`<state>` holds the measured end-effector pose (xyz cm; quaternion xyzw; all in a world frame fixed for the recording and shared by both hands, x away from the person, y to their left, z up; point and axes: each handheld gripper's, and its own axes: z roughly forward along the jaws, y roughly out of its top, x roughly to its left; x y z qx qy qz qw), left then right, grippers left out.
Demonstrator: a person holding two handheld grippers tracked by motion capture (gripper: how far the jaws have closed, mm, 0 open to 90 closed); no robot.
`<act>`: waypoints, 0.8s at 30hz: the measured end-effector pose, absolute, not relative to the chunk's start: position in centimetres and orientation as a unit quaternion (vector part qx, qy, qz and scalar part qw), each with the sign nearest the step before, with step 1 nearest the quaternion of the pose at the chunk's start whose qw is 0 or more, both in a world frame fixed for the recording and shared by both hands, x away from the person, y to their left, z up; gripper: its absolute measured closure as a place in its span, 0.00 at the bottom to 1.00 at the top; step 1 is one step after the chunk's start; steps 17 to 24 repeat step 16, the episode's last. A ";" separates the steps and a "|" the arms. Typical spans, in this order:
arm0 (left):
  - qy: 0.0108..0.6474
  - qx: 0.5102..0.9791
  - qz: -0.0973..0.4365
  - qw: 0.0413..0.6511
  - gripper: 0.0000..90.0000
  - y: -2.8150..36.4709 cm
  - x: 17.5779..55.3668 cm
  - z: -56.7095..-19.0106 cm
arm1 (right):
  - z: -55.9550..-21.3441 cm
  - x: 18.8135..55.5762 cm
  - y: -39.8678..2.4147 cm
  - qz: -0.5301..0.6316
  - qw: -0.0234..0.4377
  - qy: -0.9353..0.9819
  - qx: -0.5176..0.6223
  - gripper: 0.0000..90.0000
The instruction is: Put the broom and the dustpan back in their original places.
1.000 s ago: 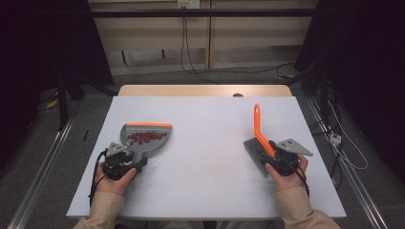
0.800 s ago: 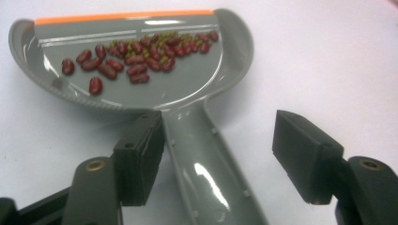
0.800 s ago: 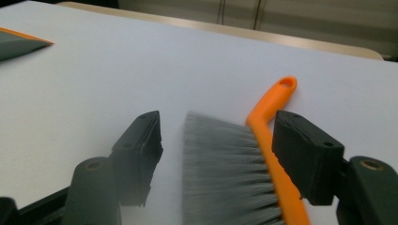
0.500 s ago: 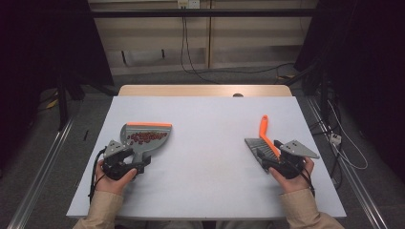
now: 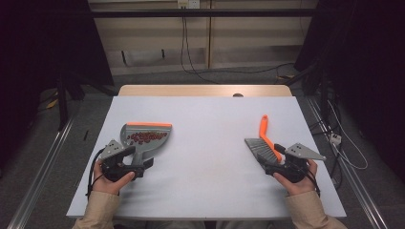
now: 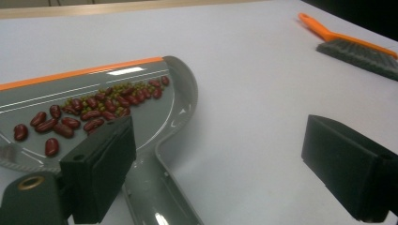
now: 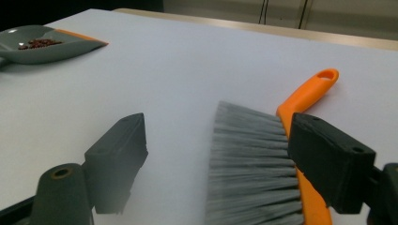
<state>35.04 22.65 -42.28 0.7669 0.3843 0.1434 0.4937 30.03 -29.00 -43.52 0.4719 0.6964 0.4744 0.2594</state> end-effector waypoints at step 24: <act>0.361 0.773 0.136 0.503 0.07 23.3 34.6 -42.5 | -44.1 29.0 -29.1 0.471 0.241 0.719 0.451 0.22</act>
